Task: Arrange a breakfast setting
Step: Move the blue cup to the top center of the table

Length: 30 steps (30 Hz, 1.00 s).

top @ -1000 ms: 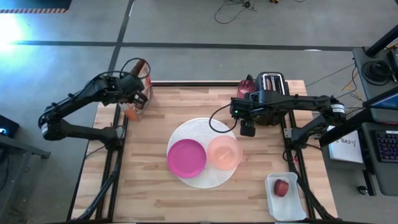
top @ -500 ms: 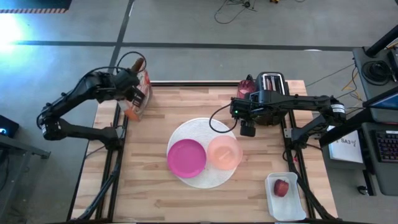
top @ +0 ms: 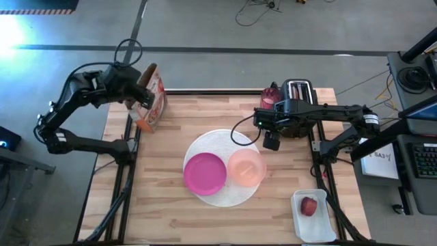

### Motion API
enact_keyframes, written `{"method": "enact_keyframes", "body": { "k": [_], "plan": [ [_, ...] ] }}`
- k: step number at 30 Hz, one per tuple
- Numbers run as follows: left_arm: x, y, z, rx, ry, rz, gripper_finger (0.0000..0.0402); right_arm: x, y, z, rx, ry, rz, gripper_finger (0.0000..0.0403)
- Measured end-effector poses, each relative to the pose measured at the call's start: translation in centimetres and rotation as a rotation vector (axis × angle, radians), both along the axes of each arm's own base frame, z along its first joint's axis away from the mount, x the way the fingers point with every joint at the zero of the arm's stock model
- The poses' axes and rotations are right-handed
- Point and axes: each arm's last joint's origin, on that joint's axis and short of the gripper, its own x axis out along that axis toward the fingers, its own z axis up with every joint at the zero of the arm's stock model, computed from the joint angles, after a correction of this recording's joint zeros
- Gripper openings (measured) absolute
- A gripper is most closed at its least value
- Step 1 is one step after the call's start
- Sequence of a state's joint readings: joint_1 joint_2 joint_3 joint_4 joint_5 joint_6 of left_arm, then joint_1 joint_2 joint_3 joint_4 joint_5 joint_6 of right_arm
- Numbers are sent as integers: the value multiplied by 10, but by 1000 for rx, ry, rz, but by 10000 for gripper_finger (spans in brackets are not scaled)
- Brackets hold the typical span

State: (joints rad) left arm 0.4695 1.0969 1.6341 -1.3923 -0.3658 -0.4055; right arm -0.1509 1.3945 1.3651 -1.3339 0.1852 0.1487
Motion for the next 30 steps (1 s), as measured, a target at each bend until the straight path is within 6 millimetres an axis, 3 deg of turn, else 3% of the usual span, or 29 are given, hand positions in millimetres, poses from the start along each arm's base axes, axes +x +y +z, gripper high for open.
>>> {"method": "enact_keyframes", "body": {
  "k": [7,13,19,30],
  "plan": [
    [34,0,-12,-3,-109,-274,129,-5,1,-1,14,33,-92,192],
    [54,-1,-32,-24,-24,-357,129,-5,-2,-1,21,11,-186,192],
    [75,-2,-53,-29,63,-441,129,-3,-19,0,22,-59,-320,192],
    [85,1,-71,-43,139,-474,129,-5,-52,-7,36,-75,-511,192]
  ]
}}
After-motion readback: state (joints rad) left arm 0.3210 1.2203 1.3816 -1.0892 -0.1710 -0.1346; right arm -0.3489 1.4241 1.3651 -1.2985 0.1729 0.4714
